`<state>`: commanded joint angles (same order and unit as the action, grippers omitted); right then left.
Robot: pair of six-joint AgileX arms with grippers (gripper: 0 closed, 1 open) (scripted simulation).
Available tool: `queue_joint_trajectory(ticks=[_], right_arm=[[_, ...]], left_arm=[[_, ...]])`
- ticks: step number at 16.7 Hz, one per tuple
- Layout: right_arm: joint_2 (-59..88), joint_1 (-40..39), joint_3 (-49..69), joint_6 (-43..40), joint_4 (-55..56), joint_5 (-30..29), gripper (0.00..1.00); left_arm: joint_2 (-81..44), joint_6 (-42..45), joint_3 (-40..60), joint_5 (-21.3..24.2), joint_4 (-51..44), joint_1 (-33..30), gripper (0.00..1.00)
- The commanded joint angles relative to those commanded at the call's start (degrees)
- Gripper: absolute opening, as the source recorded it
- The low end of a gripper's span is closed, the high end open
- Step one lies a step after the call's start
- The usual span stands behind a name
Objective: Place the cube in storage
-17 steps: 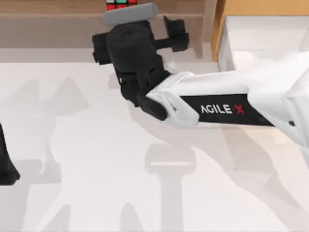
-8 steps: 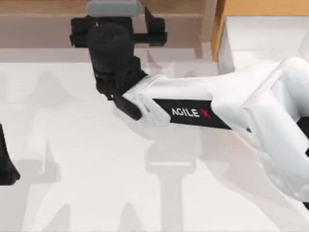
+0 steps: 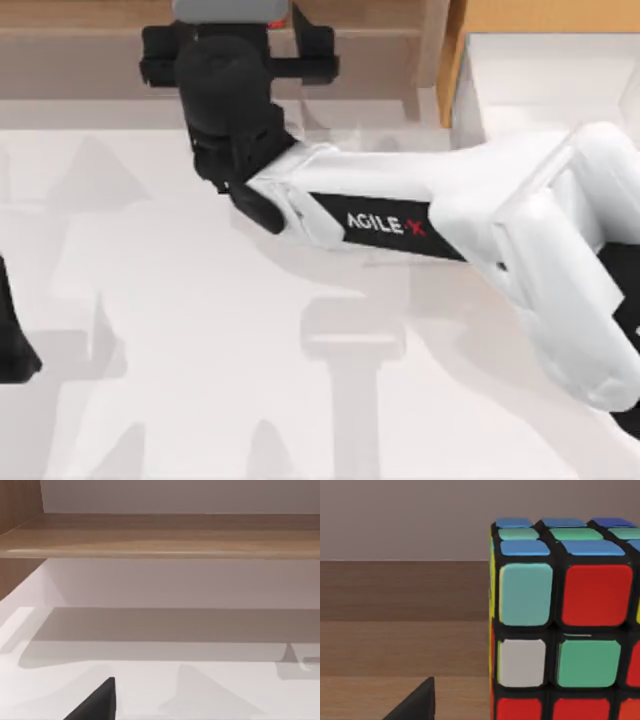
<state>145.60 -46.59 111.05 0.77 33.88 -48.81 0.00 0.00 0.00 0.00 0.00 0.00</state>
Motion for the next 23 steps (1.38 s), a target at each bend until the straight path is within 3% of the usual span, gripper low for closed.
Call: queue_joint_trajectory(ticks=[6, 11, 23], right_arm=[[6.8, 2.8, 13.5, -0.2, -6.3, 2.7, 1.00], [7.7, 3.2, 15.0, -0.2, -7.0, 3.1, 1.00], [7.7, 3.2, 15.0, -0.2, -7.0, 3.1, 0.10]], left_arm=[[0.0, 0.0, 0.0, 0.0, 0.0, 0.0, 1.00], [0.0, 0.0, 0.0, 0.0, 0.0, 0.0, 1.00], [0.0, 0.0, 0.0, 0.0, 0.0, 0.0, 1.00]])
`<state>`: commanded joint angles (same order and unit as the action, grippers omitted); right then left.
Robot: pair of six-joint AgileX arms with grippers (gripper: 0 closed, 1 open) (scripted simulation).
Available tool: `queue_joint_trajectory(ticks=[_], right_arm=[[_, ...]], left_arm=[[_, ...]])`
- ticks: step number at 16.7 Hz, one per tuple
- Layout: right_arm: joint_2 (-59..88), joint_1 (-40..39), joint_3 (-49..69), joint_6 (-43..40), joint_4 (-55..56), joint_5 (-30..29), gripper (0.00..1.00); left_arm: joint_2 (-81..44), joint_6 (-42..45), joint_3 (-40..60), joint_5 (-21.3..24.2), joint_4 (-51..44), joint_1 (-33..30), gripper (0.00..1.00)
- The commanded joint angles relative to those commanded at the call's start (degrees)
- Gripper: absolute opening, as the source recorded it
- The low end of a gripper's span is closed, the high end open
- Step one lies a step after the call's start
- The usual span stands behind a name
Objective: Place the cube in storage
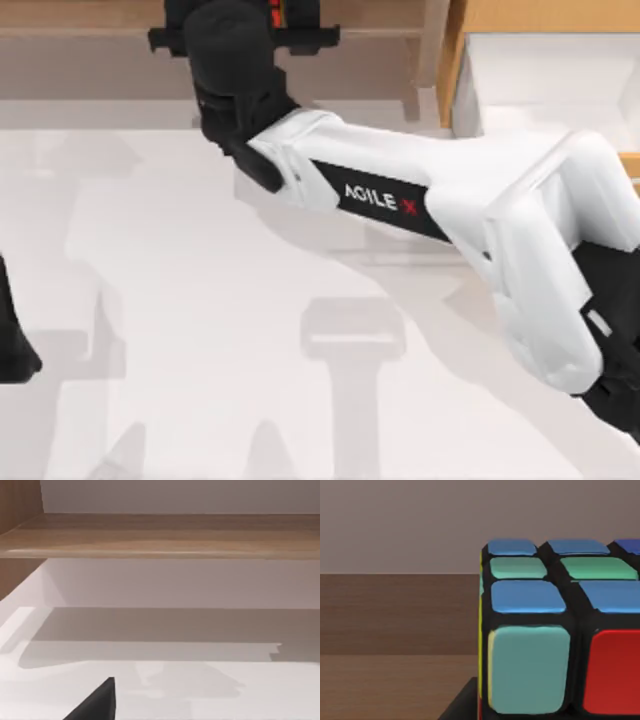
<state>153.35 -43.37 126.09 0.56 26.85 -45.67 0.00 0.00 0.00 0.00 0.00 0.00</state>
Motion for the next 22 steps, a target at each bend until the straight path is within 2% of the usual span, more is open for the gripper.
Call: queue_joint_trajectory(ticks=[1, 2, 11, 22], right_arm=[[0.0, 0.0, 0.0, 0.0, 0.0, 0.0, 0.02], [0.0, 0.0, 0.0, 0.0, 0.0, 0.0, 0.00], [-0.3, -0.3, -0.2, 0.1, 0.0, 0.0, 0.00], [-5.6, -1.4, -6.3, 0.3, 0.6, -1.3, 0.00]], left_arm=[[0.0, 0.0, 0.0, 0.0, 0.0, 0.0, 1.00], [0.0, 0.0, 0.0, 0.0, 0.0, 0.0, 1.00], [0.0, 0.0, 0.0, 0.0, 0.0, 0.0, 1.00], [0.0, 0.0, 0.0, 0.0, 0.0, 0.0, 1.00]])
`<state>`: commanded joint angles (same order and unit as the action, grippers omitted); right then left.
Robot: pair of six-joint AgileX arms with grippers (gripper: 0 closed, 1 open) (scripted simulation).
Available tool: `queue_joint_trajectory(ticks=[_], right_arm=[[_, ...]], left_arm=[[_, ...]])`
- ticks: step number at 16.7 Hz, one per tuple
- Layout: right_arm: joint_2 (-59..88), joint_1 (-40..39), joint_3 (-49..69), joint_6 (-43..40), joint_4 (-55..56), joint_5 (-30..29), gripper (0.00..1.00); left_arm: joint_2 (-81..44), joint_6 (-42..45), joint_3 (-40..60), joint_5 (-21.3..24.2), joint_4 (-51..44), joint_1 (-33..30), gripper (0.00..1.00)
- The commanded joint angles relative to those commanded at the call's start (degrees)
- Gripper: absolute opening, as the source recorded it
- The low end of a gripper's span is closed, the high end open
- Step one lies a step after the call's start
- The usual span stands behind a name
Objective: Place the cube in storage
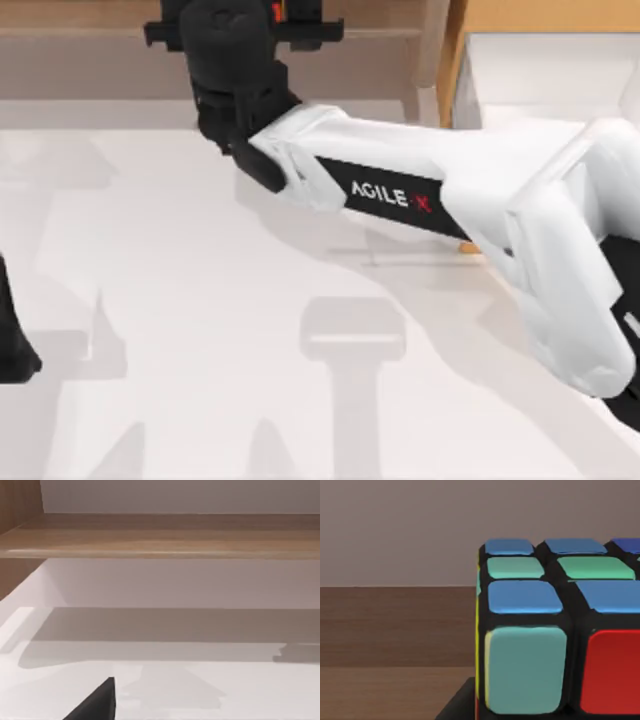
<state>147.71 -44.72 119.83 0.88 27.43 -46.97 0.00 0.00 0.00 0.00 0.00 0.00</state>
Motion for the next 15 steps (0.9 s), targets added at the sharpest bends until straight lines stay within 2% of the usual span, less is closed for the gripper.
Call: queue_joint_trajectory(ticks=[3, 6, 10, 15], right_arm=[[-0.7, 0.1, 0.1, 0.2, -1.6, 0.7, 0.00], [-3.3, 0.3, 0.3, 1.0, -8.2, 3.5, 0.00], [-9.1, 1.0, 0.7, 2.6, -23.4, 9.7, 0.00], [-17.4, 3.2, 1.4, 4.5, -48.0, 19.4, 0.00]], left_arm=[[0.0, 0.0, 0.0, 0.0, 0.0, 0.0, 1.00], [0.0, 0.0, 0.0, 0.0, 0.0, 0.0, 1.00], [0.0, 0.0, 0.0, 0.0, 0.0, 0.0, 1.00], [0.0, 0.0, 0.0, 0.0, 0.0, 0.0, 1.00]])
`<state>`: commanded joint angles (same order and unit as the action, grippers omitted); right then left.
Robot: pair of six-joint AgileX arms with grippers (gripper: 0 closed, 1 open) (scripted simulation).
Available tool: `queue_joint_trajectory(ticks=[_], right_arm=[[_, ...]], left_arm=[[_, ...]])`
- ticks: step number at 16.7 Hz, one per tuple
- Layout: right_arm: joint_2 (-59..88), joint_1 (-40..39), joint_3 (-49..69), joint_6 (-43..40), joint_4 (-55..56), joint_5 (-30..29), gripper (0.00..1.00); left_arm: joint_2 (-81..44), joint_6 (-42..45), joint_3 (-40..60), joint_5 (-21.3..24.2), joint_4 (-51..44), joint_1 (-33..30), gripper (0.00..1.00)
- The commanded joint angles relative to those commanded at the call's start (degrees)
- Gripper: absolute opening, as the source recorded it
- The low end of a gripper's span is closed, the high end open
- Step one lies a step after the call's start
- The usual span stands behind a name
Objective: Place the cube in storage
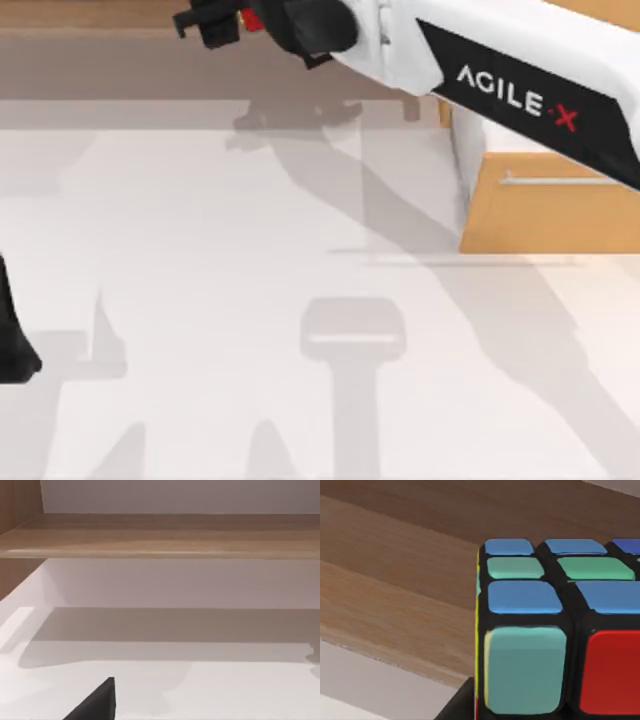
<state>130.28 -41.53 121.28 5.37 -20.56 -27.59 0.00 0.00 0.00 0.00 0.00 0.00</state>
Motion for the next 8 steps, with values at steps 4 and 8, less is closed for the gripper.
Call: queue_joint_trajectory(ticks=[4, 8], right_arm=[[-5.5, 3.6, 1.1, 1.3, -20.4, 8.0, 0.00], [-8.2, 9.7, 3.4, 2.4, -38.2, 15.0, 0.00]], left_arm=[[0.0, 0.0, 0.0, 0.0, 0.0, 0.0, 1.00], [0.0, 0.0, 0.0, 0.0, 0.0, 0.0, 1.00]])
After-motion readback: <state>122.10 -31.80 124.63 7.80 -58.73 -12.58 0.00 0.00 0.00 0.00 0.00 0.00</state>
